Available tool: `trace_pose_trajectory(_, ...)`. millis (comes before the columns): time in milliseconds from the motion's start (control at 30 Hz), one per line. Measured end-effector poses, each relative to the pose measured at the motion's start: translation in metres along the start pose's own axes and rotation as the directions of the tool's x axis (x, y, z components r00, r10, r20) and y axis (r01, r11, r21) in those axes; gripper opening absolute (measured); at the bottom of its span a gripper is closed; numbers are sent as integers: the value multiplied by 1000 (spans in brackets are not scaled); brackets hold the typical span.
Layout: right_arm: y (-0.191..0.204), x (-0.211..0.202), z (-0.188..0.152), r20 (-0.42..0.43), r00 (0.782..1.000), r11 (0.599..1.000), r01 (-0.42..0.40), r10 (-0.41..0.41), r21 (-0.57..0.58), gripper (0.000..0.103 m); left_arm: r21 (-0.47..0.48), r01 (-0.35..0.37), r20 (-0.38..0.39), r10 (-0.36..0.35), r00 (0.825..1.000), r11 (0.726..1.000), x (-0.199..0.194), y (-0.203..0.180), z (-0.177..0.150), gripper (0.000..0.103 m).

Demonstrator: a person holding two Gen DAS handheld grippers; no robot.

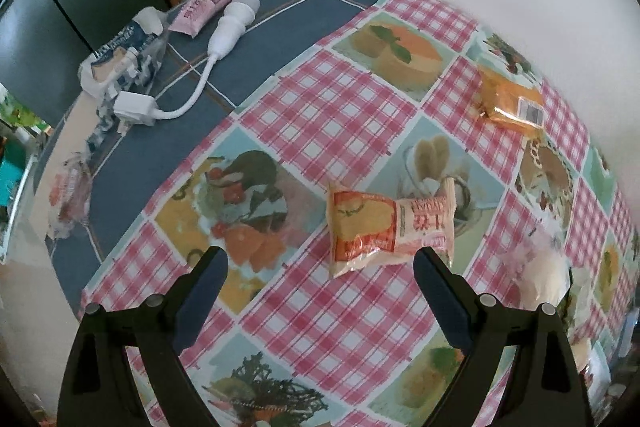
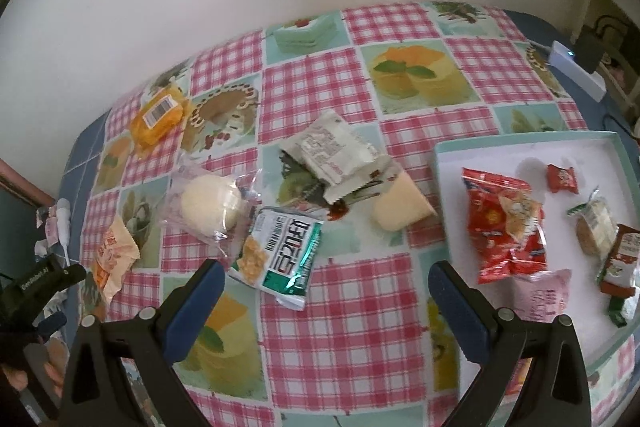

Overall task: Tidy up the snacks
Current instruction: 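Grasp the green-and-white biscuit bag with the right gripper while the left grasps the orange Swiss roll bag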

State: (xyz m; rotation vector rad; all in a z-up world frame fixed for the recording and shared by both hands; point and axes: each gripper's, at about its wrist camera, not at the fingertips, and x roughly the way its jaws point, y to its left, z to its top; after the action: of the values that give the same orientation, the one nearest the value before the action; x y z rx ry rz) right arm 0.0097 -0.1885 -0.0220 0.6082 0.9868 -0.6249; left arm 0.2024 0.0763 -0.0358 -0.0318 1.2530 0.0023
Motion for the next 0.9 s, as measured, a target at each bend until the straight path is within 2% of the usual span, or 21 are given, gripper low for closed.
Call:
trace_pose_trajectory(333,16,17,5,-23,1000,1000,5,-6,-29,103,32,53,-9,-52,999,998,15,-19,9,94)
trace_pose_trajectory(900,24,58,5,-84,996,999,28,-31,-39,103,37,139,-34,-138,990,990,45,-27,25,94)
